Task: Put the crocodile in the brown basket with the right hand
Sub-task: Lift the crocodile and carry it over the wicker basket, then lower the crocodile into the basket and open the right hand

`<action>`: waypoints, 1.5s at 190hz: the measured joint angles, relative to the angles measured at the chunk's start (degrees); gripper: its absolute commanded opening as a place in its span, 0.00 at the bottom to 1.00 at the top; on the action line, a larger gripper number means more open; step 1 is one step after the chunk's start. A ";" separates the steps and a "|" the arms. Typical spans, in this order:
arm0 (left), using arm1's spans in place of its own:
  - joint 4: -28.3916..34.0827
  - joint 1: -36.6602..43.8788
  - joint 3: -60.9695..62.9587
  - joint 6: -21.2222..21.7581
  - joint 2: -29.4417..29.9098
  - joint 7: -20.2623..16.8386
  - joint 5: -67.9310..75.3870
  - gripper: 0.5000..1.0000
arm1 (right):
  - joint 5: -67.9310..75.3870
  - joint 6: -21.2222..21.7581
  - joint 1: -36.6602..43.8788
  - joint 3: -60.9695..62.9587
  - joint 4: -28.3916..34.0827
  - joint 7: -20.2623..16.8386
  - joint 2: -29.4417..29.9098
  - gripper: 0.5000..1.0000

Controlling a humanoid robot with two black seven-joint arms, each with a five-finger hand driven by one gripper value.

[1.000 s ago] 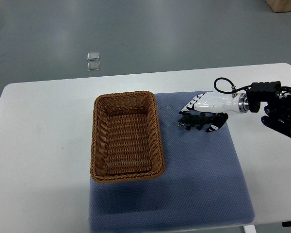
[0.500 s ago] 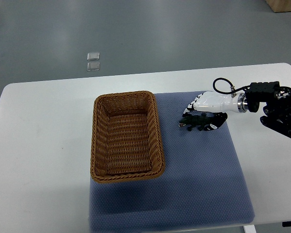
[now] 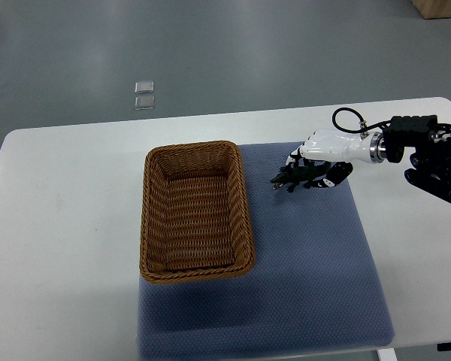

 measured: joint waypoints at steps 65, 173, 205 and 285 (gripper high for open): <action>0.00 0.00 -0.01 0.00 0.00 -0.01 0.00 1.00 | 7.96 0.50 7.45 1.19 5.12 0.00 -3.54 0.16; 0.00 -0.05 -0.01 0.00 0.00 -0.02 0.00 1.00 | 8.02 0.51 11.24 1.19 13.52 0.00 5.92 0.25; 0.00 -0.41 -0.01 0.00 0.00 -0.02 0.00 1.00 | 8.01 0.51 11.17 1.11 13.64 0.00 9.84 0.29; 0.00 -0.65 -0.01 0.00 0.00 -0.02 0.00 1.00 | 7.16 0.34 7.36 0.41 12.71 0.00 13.23 0.70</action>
